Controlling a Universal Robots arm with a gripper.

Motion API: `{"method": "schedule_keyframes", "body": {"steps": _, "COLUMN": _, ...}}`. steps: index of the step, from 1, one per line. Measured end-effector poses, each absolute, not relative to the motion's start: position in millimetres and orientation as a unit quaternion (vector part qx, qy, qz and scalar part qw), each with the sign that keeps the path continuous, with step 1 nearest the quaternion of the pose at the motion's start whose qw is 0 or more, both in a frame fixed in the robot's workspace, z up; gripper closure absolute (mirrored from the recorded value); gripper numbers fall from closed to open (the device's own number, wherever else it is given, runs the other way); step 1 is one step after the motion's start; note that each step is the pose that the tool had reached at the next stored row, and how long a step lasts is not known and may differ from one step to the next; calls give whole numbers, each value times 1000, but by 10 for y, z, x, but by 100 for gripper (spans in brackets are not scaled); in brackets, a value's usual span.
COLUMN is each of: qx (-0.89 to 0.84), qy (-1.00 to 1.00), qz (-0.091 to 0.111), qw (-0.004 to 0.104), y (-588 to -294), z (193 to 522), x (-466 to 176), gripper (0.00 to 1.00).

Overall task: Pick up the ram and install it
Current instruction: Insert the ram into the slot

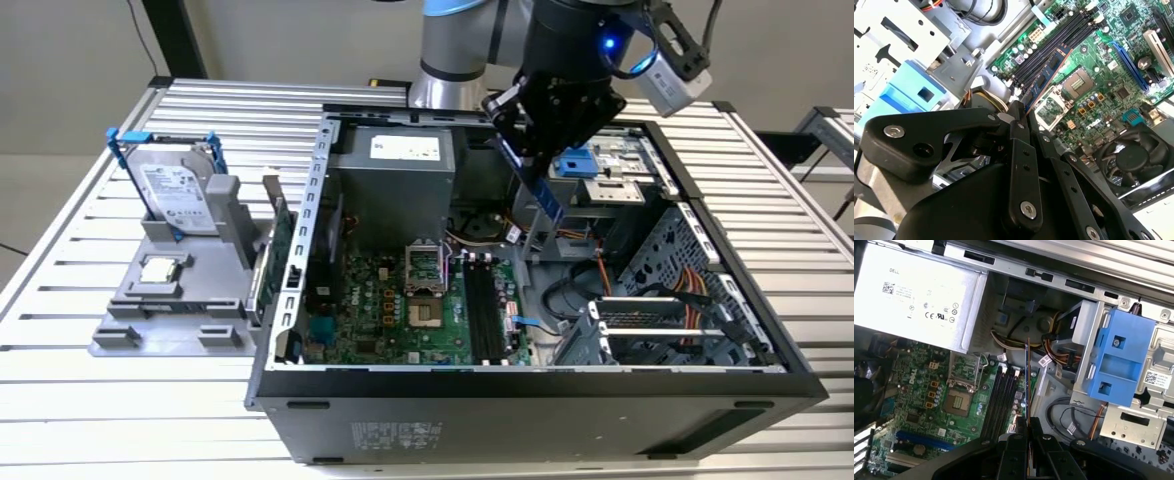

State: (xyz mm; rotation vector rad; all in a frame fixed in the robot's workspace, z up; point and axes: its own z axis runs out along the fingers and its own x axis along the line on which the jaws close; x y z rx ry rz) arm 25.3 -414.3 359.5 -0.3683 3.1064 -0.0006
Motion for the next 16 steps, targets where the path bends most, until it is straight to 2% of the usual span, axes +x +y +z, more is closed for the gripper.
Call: {"method": "schedule_keyframes", "body": {"steps": 16, "qx": -104, "qy": 995, "qz": 0, "qw": 7, "y": -4161, "z": 3521, "x": 253, "gripper": 100}}
